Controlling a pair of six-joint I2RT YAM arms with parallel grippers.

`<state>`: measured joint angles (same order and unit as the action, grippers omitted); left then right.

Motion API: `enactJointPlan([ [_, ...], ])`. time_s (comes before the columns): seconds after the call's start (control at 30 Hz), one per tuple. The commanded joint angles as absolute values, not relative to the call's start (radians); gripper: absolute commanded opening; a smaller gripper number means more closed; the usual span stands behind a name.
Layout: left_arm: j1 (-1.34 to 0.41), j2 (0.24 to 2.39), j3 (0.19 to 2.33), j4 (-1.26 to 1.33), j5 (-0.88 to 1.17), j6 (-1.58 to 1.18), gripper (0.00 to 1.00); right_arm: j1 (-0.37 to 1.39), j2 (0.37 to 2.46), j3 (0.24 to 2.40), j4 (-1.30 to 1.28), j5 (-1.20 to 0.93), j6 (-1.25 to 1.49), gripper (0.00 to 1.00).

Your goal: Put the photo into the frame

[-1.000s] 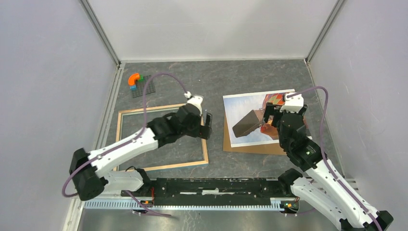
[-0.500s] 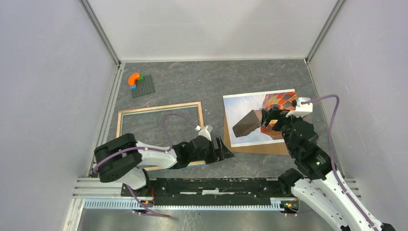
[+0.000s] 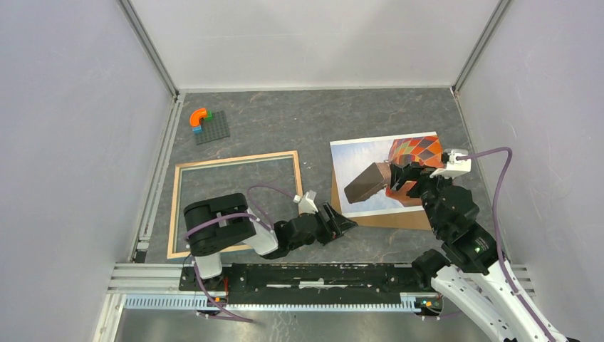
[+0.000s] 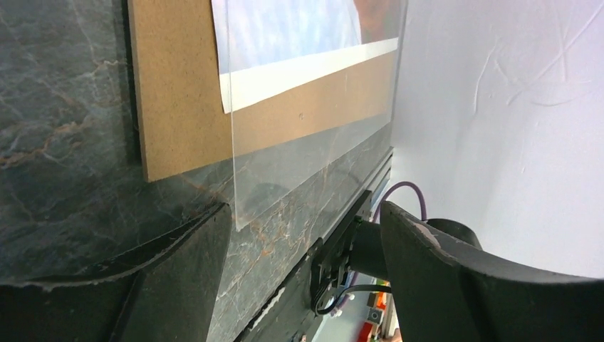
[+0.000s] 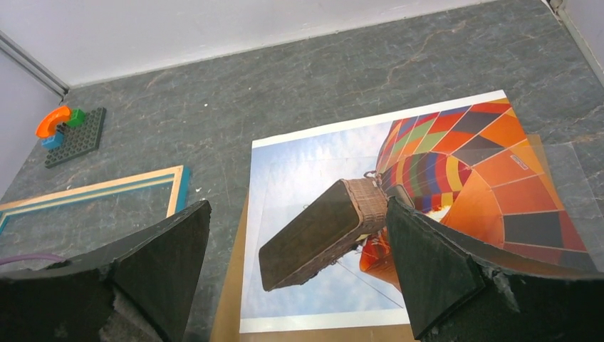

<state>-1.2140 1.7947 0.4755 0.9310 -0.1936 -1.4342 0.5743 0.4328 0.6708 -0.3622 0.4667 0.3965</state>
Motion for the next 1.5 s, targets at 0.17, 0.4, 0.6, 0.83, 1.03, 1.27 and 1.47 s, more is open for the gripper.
enactJointPlan([
  [0.17, -1.217, 1.923, 0.425, 1.092, -0.263, -1.474, 0.71, 0.576, 0.388, 0.667, -0.373, 0.457, 0.400, 0.98],
  [0.4, -1.207, 2.022, 0.424, 1.266, -0.231, -1.499, 0.47, 0.576, 0.376, 0.667, -0.380, 0.457, 0.397, 0.98],
  [0.6, -1.194, 2.063, 0.440, 1.317, -0.205, -1.507, 0.28, 0.577, 0.377, 0.662, -0.381, 0.456, 0.397, 0.98],
  [0.83, -1.166, 2.005, 0.444, 1.249, -0.187, -1.446, 0.07, 0.576, 0.390, 0.647, -0.383, 0.448, 0.396, 0.98],
  [1.03, -1.126, 1.762, 0.414, 0.956, -0.216, -1.351, 0.02, 0.577, 0.391, 0.620, -0.381, 0.448, 0.387, 0.98],
  [1.27, -0.984, 1.321, 0.335, 0.516, -0.174, -1.221, 0.02, 0.577, 0.403, 0.584, -0.382, 0.460, 0.371, 0.98],
  [1.47, -0.874, 0.812, 0.369, -0.176, -0.262, -1.124, 0.02, 0.577, 0.413, 0.522, -0.343, 0.428, 0.370, 0.98],
])
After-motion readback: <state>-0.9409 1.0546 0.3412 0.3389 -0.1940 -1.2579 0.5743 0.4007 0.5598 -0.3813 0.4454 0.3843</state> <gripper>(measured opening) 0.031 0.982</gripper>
